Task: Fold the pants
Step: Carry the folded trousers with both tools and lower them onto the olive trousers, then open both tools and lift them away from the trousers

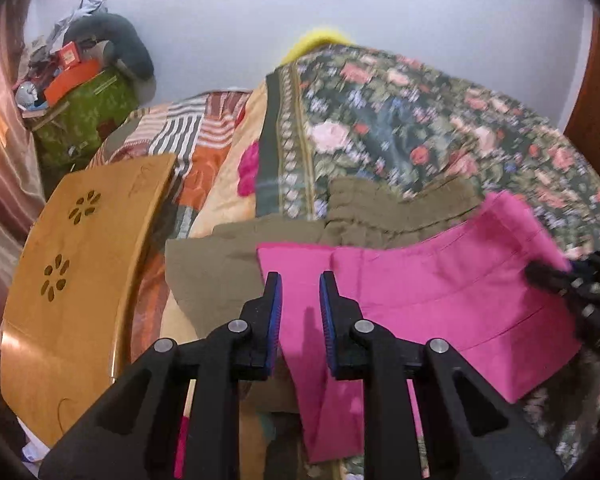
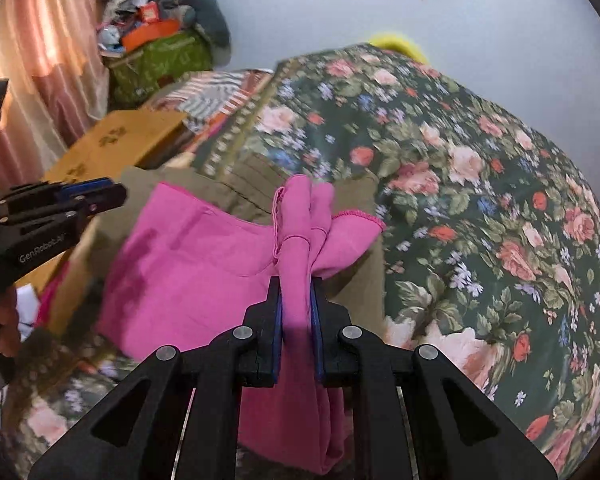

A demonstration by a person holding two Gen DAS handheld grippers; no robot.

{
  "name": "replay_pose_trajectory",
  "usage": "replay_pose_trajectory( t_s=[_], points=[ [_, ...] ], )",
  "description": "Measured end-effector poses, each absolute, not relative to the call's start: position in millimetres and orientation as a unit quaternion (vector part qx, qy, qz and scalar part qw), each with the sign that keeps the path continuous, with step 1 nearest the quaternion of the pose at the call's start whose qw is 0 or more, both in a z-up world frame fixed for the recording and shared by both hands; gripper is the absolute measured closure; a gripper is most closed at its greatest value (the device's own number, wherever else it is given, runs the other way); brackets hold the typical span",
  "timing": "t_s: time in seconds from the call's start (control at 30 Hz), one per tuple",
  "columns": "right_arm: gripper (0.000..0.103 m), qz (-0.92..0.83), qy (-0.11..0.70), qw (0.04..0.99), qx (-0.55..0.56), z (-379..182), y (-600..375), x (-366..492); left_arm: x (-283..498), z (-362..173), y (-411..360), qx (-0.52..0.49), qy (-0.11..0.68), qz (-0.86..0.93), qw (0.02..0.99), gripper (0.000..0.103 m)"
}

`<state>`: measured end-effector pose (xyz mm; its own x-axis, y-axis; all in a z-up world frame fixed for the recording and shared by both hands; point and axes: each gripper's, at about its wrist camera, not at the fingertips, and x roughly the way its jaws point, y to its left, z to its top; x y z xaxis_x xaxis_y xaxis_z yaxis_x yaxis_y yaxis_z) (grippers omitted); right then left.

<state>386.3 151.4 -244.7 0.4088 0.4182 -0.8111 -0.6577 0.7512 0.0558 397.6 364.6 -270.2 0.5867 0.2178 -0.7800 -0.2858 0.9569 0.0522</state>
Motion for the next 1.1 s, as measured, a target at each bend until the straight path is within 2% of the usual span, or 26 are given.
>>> replay_pose_trajectory(
  t_s=[0.27, 0.4, 0.47, 0.67, 0.8, 0.97, 1.1],
  points=[
    [0.087, 0.295, 0.465, 0.82, -0.157, -264.6, 136.5, 397.4, 399.7, -299.2, 364.0, -0.084, 0.478, 0.115, 0.867, 0.084],
    [0.077, 0.293, 0.474, 0.814, -0.161, -258.5, 134.6, 393.1, 391.3, -294.2, 360.8, -0.101, 0.488, 0.104, 0.861, 0.084],
    [0.067, 0.287, 0.473, 0.815, -0.175, -249.7, 132.2, 385.7, 384.6, -282.4, 357.3, -0.101, 0.484, 0.102, 0.863, 0.083],
    [0.066, 0.295, 0.432, 0.838, -0.157, -198.5, 109.1, 356.7, 351.5, -221.3, 336.5, -0.084, 0.444, 0.094, 0.887, 0.079],
    [0.066, 0.308, 0.39, 0.859, -0.127, -149.5, 93.2, 329.2, 314.4, -164.5, 311.4, -0.062, 0.393, 0.089, 0.913, 0.06],
    [0.066, 0.337, 0.321, 0.881, -0.085, -78.6, 71.0, 280.7, 257.3, -89.8, 271.1, -0.03, 0.319, 0.077, 0.944, 0.056],
    [0.066, 0.358, 0.262, 0.894, -0.063, -32.7, 54.1, 235.2, 204.5, -39.1, 246.2, -0.026, 0.258, 0.066, 0.964, 0.048]
  ],
)
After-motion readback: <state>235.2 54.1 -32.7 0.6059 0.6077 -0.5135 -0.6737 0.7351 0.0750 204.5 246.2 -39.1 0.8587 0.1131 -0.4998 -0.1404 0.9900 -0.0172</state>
